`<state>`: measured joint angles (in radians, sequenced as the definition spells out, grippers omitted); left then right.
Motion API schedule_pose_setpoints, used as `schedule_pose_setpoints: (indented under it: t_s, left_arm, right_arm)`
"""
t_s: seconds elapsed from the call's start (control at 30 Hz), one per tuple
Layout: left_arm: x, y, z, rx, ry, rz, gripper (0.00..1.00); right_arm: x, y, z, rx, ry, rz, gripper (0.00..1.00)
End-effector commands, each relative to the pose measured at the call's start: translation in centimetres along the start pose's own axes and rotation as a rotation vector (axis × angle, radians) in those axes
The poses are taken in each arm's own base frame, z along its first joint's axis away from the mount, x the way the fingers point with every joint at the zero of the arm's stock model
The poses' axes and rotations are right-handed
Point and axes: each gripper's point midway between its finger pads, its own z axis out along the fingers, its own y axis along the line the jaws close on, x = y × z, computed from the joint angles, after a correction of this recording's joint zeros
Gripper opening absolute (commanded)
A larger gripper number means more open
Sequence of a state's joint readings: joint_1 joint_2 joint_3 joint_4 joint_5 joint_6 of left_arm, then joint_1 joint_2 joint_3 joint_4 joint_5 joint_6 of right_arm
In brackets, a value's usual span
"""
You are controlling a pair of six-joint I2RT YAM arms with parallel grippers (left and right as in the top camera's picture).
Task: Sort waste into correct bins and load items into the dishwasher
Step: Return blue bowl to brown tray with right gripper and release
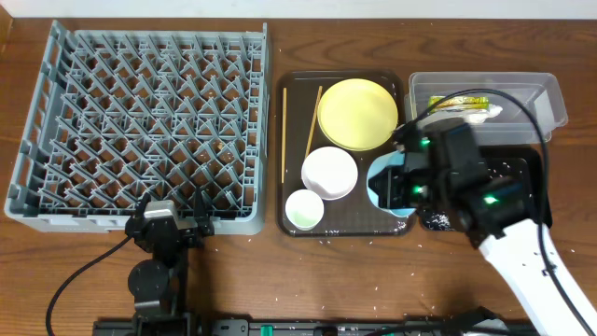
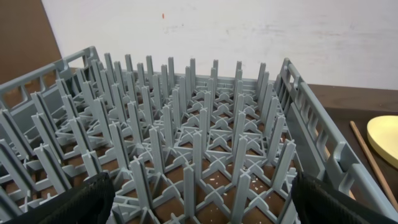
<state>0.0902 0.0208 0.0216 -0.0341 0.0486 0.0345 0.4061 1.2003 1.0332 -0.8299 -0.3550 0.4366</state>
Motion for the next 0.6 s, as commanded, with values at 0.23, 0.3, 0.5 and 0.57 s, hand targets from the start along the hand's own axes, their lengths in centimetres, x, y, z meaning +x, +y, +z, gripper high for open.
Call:
schedule_pose_setpoints:
  t_s: [0.23,0.3,0.5,0.57]
  left_arm:
    - [1.7,0.4,0.1,-0.021,0.05,0.014,0.92]
    - [1.7,0.4,0.1,-0.021,0.05,0.014,0.92]
    - [1.7,0.4,0.1,-0.021,0.051,0.014,0.92]
    - [1.7,0.4,0.1,-0.021,0.051,0.014,0.92]
  right_arm:
    - [3.4,-6.0,9.5,0.349,0.254,-0.091,0.01]
    - [4.1,-6.6,11.0,0.357,0.299,-0.086,0.01]
    - [3.2,-4.9,10.6,0.294,0.312,-0.122,0.31]
    - [2.7,-4.1,9.9,0.282,0.318,-0.118,0.33]
